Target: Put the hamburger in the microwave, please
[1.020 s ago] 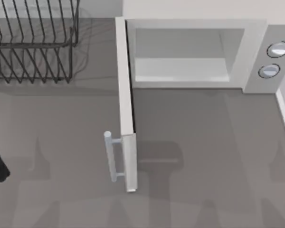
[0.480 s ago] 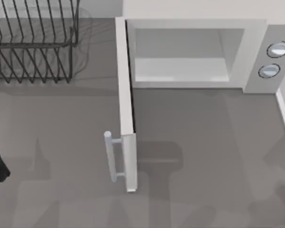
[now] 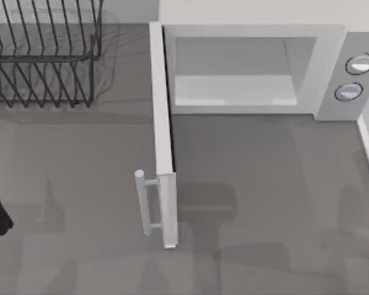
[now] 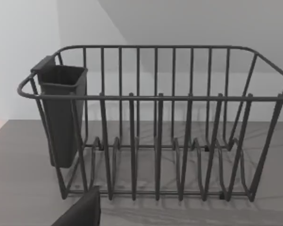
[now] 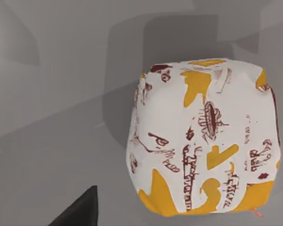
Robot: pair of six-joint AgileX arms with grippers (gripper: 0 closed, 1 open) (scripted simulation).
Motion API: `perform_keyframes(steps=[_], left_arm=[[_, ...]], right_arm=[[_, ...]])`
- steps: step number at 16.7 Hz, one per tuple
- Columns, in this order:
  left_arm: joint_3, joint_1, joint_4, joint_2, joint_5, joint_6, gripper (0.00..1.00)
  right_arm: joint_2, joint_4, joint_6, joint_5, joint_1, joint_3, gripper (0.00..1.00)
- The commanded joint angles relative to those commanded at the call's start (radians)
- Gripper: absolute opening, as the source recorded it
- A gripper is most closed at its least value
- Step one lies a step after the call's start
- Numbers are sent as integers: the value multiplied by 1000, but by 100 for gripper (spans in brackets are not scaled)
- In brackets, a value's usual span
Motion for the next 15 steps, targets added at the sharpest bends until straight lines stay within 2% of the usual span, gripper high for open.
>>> perform_keyframes(steps=[3,9,15], left_arm=[[0,0,0,0,0,0,100],[0,0,0,0,0,0,100],[0,0,0,0,0,0,100]], right_arm=[[67,-47,-65,0,4,45,100],[75,-30,-66,0,1,34,100],[202,233,-62,0,5,-89,100]])
